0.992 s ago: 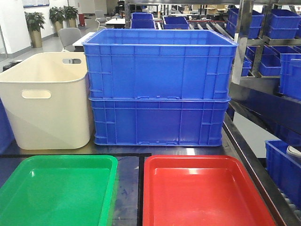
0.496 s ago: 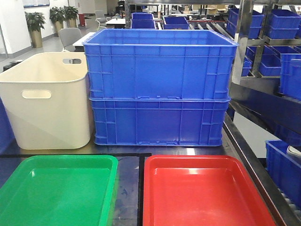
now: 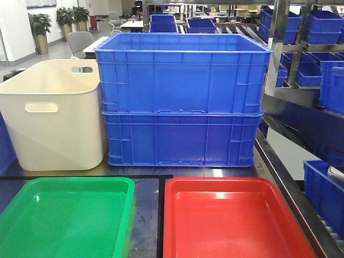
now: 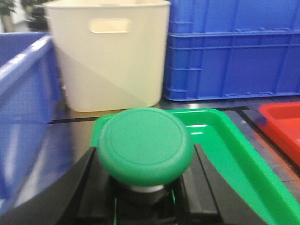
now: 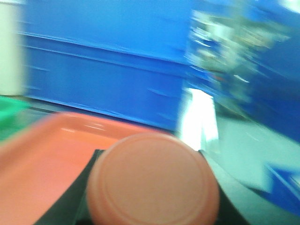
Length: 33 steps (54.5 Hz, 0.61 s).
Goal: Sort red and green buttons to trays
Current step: 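Move the left gripper over the green tray and the right over the red tray, then lower the buttons into the trays and open both grippers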
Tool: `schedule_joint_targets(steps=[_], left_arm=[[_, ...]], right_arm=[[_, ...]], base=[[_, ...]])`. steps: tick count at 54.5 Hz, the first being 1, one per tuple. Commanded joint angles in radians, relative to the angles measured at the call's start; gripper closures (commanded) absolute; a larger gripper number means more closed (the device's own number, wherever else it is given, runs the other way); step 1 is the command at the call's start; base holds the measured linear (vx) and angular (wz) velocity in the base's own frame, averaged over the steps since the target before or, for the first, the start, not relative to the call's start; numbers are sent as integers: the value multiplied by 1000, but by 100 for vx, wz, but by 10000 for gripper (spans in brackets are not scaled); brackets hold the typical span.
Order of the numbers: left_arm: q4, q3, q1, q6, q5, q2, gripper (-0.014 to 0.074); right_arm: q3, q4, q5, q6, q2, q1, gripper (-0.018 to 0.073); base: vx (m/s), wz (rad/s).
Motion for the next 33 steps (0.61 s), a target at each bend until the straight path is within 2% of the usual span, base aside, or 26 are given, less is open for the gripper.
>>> schedule_joint_targets(steps=[1, 7, 13, 18, 24, 33], left_arm=[[-6, -28, -5, 2, -243, 139, 596], [29, -29, -5, 2, -459, 347, 596], [53, -31, -5, 2, -625, 533, 596], [52, -31, -5, 9, -713, 674, 596], [51, -41, -1, 78, -798, 796, 592], [44, -40, -1, 69, -901, 885, 550]], right_arm=[[-89, -45, -198, 36, 154, -5, 564], [-179, -45, -296, 42, 377, -5, 564], [-283, -47, -411, 42, 587, -5, 564], [-369, -80, -514, 41, 773, -5, 563], [-451, -137, -601, 39, 956, -5, 559], [-499, -170, -602, 35, 1087, -5, 522]], base=[[0, 0], [0, 0], [0, 0], [0, 0], [0, 0], [0, 0]])
